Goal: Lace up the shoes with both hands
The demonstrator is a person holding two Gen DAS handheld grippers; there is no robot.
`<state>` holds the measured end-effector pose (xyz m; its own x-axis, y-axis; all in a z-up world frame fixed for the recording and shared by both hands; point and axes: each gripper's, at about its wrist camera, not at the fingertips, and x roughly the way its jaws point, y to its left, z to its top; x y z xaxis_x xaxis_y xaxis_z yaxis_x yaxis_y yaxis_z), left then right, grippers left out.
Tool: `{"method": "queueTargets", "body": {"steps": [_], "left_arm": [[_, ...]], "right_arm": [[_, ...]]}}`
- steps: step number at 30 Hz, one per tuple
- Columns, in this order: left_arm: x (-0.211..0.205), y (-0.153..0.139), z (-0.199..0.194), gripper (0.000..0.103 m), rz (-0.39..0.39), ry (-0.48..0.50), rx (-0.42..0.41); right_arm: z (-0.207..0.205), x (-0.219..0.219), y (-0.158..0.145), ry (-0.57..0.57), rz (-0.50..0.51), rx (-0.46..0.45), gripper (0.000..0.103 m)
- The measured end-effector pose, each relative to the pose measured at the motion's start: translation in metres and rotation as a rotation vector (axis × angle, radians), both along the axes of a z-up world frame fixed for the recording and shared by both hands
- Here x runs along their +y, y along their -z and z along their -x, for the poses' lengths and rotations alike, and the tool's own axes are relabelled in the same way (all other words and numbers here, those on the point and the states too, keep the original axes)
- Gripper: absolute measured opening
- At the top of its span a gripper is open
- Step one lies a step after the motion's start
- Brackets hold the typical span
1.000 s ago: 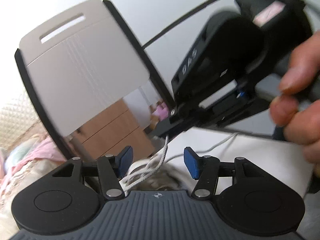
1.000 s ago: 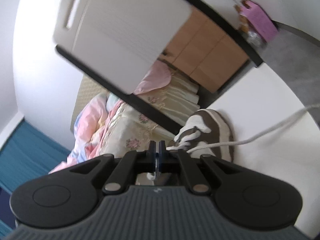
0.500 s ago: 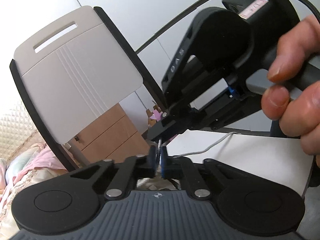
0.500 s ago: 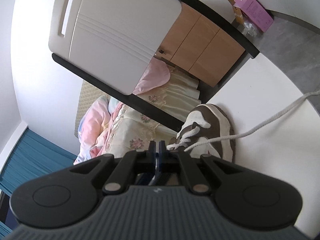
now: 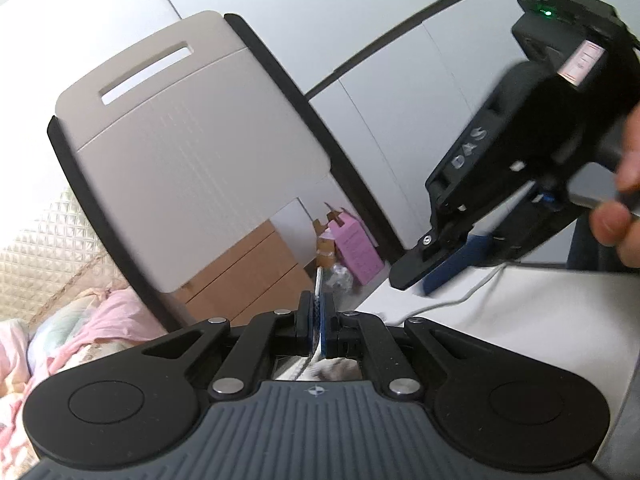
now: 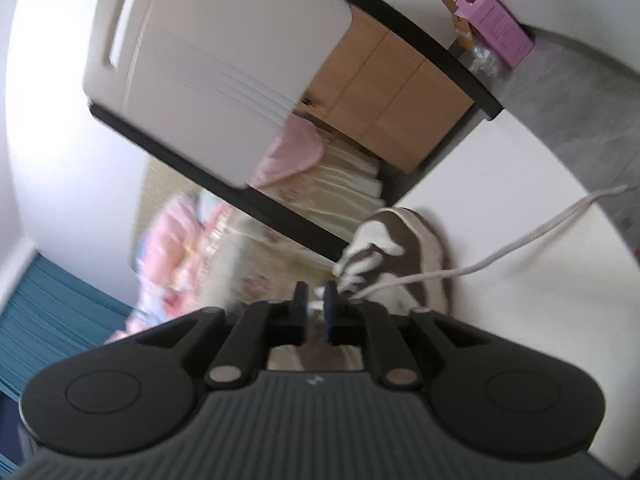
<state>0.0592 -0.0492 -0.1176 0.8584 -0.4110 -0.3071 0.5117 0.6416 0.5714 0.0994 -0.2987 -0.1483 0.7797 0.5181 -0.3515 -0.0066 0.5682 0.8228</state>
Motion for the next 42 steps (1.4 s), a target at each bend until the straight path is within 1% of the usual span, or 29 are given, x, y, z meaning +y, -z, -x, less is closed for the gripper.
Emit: {"method": "queueTargets", "body": {"steps": [3,5,7,8,9,10,11,13,14,16,18,20,22,26,28,33,42], "left_arm": [[0.014,-0.005,-0.013,0.004,-0.034,0.009,0.003],[0.024,-0.008,-0.021,0.004,-0.056,0.015,0.006],[0.033,-0.012,-0.03,0.004,-0.079,0.021,0.008],[0.032,-0.012,-0.032,0.004,-0.102,0.046,0.009],[0.029,-0.009,-0.034,0.004,-0.141,0.067,-0.001],[0.026,-0.006,-0.035,0.004,-0.181,0.088,-0.01],[0.023,-0.002,-0.037,0.004,-0.22,0.11,-0.008],[0.018,0.006,-0.04,0.004,-0.29,0.156,0.0],[0.017,0.008,-0.04,0.004,-0.312,0.174,-0.001],[0.016,0.012,-0.04,0.004,-0.354,0.209,-0.003],[0.013,0.015,-0.039,0.004,-0.376,0.25,0.015],[0.01,0.022,-0.032,0.004,-0.423,0.29,0.0],[0.005,0.028,-0.027,0.004,-0.478,0.333,-0.027],[-0.005,0.035,-0.024,0.004,-0.557,0.399,-0.075],[-0.01,0.036,-0.022,0.004,-0.576,0.422,-0.098],[-0.014,0.035,-0.024,0.004,-0.616,0.451,-0.112],[-0.023,0.033,-0.027,0.003,-0.689,0.502,-0.139]], "right_arm": [[-0.001,0.012,-0.003,-0.029,0.086,-0.001,0.044],[-0.002,0.025,-0.005,-0.047,0.195,-0.003,0.044],[-0.003,0.036,-0.006,-0.066,0.291,-0.003,0.041],[-0.005,0.041,-0.005,-0.077,0.326,0.0,0.035],[-0.006,0.045,-0.004,-0.088,0.361,0.004,0.026],[-0.006,0.048,-0.001,-0.095,0.384,0.01,0.021],[-0.007,0.051,0.002,-0.1,0.405,0.015,0.019],[-0.007,0.048,0.006,-0.096,0.378,0.026,0.018],[-0.008,0.046,0.008,-0.093,0.362,0.031,0.018],[-0.009,0.034,0.016,-0.07,0.244,0.068,0.018],[-0.011,0.021,0.026,-0.047,0.116,0.107,0.018],[-0.01,0.014,0.032,-0.037,0.048,0.126,0.018],[-0.01,0.014,0.032,-0.04,0.049,0.125,0.019],[-0.009,0.012,0.034,-0.038,0.024,0.132,0.019],[-0.01,0.011,0.034,-0.037,0.017,0.136,0.019],[-0.012,0.01,0.03,-0.038,0.002,0.141,0.019],[-0.015,0.007,0.034,-0.036,-0.039,0.157,0.019]]}}
